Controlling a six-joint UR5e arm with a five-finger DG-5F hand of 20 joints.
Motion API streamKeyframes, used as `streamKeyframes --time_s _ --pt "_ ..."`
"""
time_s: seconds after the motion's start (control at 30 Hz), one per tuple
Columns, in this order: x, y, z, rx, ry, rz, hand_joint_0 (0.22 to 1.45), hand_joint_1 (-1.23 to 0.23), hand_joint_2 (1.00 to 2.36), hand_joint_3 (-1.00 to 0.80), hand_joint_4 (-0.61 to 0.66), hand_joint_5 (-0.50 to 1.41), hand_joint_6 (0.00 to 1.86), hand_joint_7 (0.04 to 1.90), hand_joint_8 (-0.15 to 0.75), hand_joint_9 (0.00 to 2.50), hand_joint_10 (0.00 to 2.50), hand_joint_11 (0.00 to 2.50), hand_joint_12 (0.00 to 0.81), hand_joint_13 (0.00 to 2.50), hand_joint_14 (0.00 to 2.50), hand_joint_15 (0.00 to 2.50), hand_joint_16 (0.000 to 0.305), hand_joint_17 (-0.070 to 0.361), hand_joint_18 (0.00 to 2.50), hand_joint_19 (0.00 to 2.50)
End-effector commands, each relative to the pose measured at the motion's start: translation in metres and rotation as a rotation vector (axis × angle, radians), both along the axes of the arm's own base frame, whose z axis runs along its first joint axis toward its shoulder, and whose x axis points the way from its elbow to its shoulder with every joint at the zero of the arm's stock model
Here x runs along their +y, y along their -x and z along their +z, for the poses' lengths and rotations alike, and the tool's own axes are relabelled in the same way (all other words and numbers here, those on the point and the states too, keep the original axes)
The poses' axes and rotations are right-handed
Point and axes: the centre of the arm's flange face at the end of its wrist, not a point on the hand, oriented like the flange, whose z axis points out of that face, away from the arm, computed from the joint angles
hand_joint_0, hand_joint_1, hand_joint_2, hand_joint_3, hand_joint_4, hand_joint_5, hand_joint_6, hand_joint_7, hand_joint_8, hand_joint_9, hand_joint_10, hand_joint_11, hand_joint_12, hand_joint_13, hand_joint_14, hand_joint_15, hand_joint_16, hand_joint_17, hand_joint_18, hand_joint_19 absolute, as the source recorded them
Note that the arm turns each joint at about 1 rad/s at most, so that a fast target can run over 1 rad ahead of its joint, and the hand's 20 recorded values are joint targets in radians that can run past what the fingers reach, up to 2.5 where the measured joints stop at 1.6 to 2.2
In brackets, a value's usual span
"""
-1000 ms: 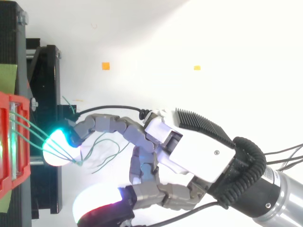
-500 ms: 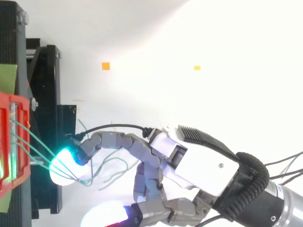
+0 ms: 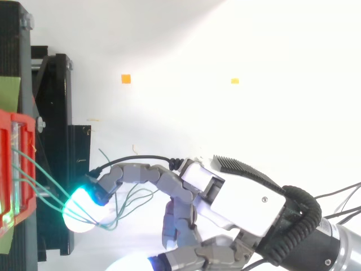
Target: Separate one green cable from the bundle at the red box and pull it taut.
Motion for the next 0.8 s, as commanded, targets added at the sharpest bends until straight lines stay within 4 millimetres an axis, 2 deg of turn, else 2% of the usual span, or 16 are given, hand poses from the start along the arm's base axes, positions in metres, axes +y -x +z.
streamKeyframes --time_s 0.0,0.03,0.1,0.2,0.33,0.53,0.77 --pt "0.0004 0.0021 -0.0012 0.005 -0.022 0.004 0.39 -0.68 1.0 -0.5 0.06 0.05 0.5 0.97 0.136 2.5 1.27 1.55 0.38 2.34 0.02 1.3 0.08 0.18 2.5 0.42" --pt "0.0003 0.0024 -0.0014 0.005 -0.027 0.004 0.39 -0.69 1.0 -0.5 0.04 0.05 0.51 0.99 0.126 2.5 1.41 1.49 0.383 2.36 0.02 1.32 0.08 0.181 2.5 0.42" --pt "0.0012 0.0033 -0.002 0.005 -0.042 0.007 0.39 -0.7 1.0 -0.5 0.03 0.06 0.51 1.0 0.113 2.5 1.5 1.44 0.384 2.4 0.03 1.34 0.08 0.179 2.5 0.42" --pt "0.0021 0.0041 -0.0036 0.01 -0.044 0.008 0.4 -0.7 1.0 -0.5 0.0 0.08 0.51 1.07 0.075 2.5 1.97 1.17 0.377 2.45 0.02 1.38 0.077 0.174 2.5 0.41" --pt "0.0018 0.0046 -0.0028 0.013 -0.043 0.008 0.41 -0.66 1.0 -0.5 0.0 0.09 0.51 1.1 0.029 2.5 2.39 0.91 0.364 2.5 0.02 1.42 0.074 0.167 2.5 0.42" --pt "0.0018 0.0047 -0.004 0.016 -0.042 0.008 0.4 -0.47 1.0 -0.5 0.01 0.11 0.51 1.13 0.011 2.5 2.43 0.88 0.379 2.5 0.03 1.43 0.074 0.167 2.5 0.39" --pt "0.0015 0.0052 -0.0035 0.017 -0.04 0.006 0.39 -0.39 1.0 -0.5 0.04 0.11 0.51 1.14 0.019 2.5 2.41 0.89 0.396 2.5 0.03 1.43 0.075 0.169 2.5 0.37"
